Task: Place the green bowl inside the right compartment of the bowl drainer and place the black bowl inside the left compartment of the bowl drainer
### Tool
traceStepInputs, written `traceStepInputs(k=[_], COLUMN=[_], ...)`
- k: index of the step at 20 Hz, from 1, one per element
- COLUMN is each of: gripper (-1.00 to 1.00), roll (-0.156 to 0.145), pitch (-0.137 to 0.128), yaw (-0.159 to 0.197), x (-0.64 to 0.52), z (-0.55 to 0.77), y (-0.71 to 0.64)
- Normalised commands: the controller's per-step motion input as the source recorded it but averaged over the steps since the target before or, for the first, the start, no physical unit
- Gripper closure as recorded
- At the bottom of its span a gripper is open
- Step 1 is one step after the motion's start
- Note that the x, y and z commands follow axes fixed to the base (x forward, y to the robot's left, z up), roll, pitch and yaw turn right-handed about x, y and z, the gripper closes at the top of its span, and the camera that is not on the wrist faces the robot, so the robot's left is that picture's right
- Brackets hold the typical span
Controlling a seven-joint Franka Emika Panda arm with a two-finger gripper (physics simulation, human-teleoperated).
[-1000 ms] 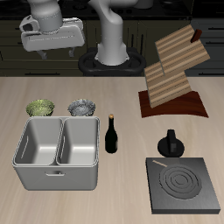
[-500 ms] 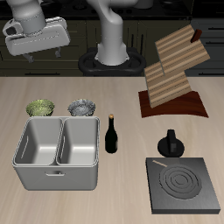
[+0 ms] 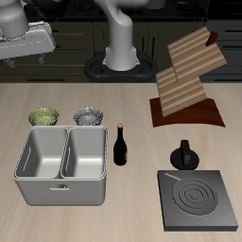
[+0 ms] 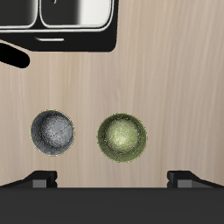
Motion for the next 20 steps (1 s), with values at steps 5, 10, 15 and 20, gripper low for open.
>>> traceStepInputs(k=[5, 10, 15, 20], gripper=[-1.00, -1.00, -1.00, -1.00], roll=[-0.061, 0.004, -0.021, -0.010], pitch=[0.006, -0.019, 0.018, -0.001], yaw=[-0.026, 0.018, -0.022, 0.007], x=[0.01, -0.03, -0.01, 0.02], z=[-0.04, 0.01, -0.09, -0.11], y=[-0.39, -0.41, -0.30, -0.10])
